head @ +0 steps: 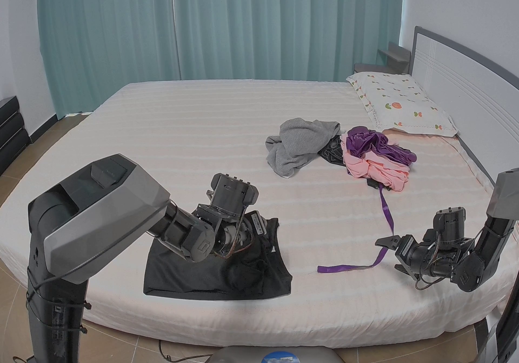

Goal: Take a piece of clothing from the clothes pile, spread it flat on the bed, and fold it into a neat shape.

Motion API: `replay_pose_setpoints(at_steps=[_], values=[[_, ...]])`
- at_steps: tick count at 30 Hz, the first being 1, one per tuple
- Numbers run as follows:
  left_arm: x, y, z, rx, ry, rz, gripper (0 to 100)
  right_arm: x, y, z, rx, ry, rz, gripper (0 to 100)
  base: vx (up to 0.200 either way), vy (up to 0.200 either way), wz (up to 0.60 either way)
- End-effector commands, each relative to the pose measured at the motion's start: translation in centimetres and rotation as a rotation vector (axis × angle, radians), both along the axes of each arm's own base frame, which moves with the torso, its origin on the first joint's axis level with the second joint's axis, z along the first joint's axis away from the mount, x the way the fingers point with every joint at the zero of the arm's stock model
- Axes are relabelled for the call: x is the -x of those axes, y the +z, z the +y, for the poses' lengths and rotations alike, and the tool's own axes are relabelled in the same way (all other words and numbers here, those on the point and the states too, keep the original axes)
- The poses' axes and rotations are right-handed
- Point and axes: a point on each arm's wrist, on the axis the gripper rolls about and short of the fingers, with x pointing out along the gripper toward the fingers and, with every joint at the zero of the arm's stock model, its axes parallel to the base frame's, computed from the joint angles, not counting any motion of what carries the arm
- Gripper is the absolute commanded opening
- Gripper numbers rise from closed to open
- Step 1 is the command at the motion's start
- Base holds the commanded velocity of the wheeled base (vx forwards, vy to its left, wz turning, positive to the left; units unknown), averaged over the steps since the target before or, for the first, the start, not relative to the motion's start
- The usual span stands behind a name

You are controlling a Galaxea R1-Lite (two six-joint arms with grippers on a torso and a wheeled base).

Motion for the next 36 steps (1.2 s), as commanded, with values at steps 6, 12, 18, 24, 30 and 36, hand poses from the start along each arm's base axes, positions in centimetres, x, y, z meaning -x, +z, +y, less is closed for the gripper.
replay_pose_setpoints(at_steps=[6, 12, 18, 24, 30, 36], values=[[0.4, 1.2, -0.6, 0.047, 0.011, -0.016, 100, 0.0, -0.1, 0.1, 0.002, 0.005, 0.004, 100, 0.0, 0.0, 0.0], [0.2, 3.9, 2.7, 0.144, 0.13, -0.015, 100, 0.3, -0.2, 0.8, 0.005, 0.032, 0.009, 100, 0.0, 0.0, 0.0], [0.0, 3.5, 7.2, 0.202, 0.273, 0.049, 100, 0.5, 0.0, 2.2, 0.009, 0.075, 0.001, 100, 0.0, 0.0, 0.0], [0.7, 3.6, 11.3, 0.272, 0.319, 0.124, 100, 0.8, -0.4, 4.4, 0.024, 0.159, 0.007, 100, 0.0, 0.0, 0.0], [1.2, 2.6, 14.8, 0.351, 0.363, 0.217, 100, -0.5, -0.8, 6.6, 0.039, 0.235, -0.031, 100, 0.0, 0.0, 0.0], [1.3, 1.6, 16.2, 0.397, 0.365, 0.277, 100, -1.1, -1.2, 8.2, 0.039, 0.279, -0.035, 100, 0.0, 0.167, 0.0]])
